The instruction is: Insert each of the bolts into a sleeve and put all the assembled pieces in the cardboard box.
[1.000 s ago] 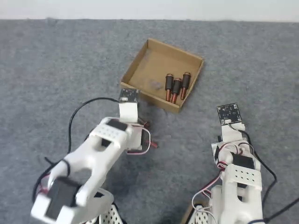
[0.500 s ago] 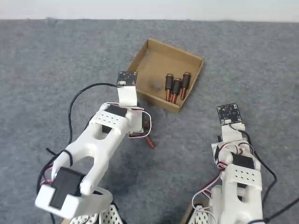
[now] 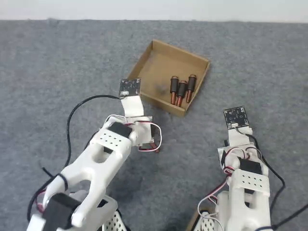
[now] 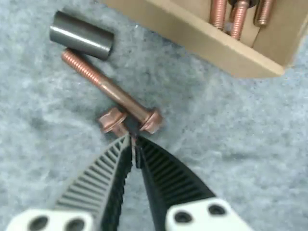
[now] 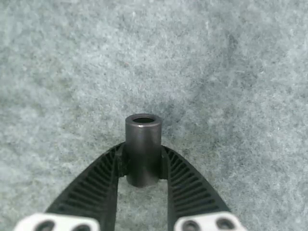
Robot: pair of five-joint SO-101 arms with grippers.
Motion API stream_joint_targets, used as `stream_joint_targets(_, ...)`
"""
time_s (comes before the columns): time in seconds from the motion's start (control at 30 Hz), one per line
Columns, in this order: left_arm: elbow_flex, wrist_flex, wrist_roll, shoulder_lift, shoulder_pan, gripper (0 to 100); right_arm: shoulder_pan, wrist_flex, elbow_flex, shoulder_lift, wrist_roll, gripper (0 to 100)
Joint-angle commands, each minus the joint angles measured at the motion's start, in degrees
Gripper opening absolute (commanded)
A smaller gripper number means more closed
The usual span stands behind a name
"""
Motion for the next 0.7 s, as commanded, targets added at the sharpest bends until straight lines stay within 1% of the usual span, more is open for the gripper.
stream_joint_targets(0.0,0.5,-1.5,1.1,-1.2,-0.8,1,-0.7,-0.5,-0.2,-1.7,1.3,0.7)
stream_joint_targets(0.13,-1.3,-1.2,1.1,3.6,-1.5,1,-0.7,-0.5,-0.2,-1.7,1.3,0.7)
stream_joint_targets(0.23,-4.1,0.7,1.1,6.2,-1.2,1,-0.7,-0.5,-0.2,-1.7,1.3,0.7)
stream_joint_targets(0.5,-5.4,1.1,1.1,6.7,-1.2,1,-0.7,-0.6,-0.2,-1.7,1.3,0.7)
stream_joint_targets(0.6,-5.0,1.1,1.6,4.2,-1.3,4,-0.8,-0.7,-0.2,-1.6,1.3,0.7)
stream_joint_targets(0.67,-3.7,1.2,3.7,1.7,-1.1,9,-0.8,-0.7,-0.2,-1.6,1.3,0.7)
